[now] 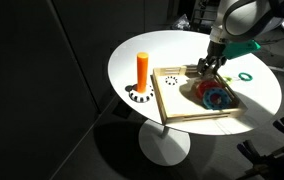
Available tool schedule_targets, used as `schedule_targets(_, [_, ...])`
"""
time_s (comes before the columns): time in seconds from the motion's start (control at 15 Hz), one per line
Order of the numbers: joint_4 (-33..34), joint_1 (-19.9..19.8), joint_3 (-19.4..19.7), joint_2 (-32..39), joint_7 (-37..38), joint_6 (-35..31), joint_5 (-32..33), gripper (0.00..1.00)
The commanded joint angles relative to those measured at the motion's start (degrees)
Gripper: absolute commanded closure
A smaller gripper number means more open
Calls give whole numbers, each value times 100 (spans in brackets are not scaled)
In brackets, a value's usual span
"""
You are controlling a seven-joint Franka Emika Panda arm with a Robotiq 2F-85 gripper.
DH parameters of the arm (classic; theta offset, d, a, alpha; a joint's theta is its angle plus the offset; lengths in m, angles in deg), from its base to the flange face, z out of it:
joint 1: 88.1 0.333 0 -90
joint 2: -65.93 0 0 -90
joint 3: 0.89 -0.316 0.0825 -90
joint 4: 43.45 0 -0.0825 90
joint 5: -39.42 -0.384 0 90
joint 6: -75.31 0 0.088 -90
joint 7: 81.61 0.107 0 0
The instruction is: Put the transparent ring in the box
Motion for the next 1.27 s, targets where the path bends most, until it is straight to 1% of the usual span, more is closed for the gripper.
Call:
schedule_targets(0.0, [-58, -112, 44, -430, -45, 416, 24, 0])
schedule_targets(0.33, [-224, -240, 168, -1044, -63, 780, 71, 0])
schedule_targets(0.67, [-406, -557, 165, -1718, -471, 1634, -37, 0])
schedule_targets(0.87, [-573, -719, 221, -2096, -625, 1947, 6, 0])
schedule_targets(0.93, [-315, -656, 169, -1722, -434, 1795, 16, 0])
schedule_targets(1.0, [-350, -692, 178, -1808, -464, 1836, 15, 0])
schedule_targets(1.2, [-349, -686, 165, -1759, -464, 1827, 14, 0])
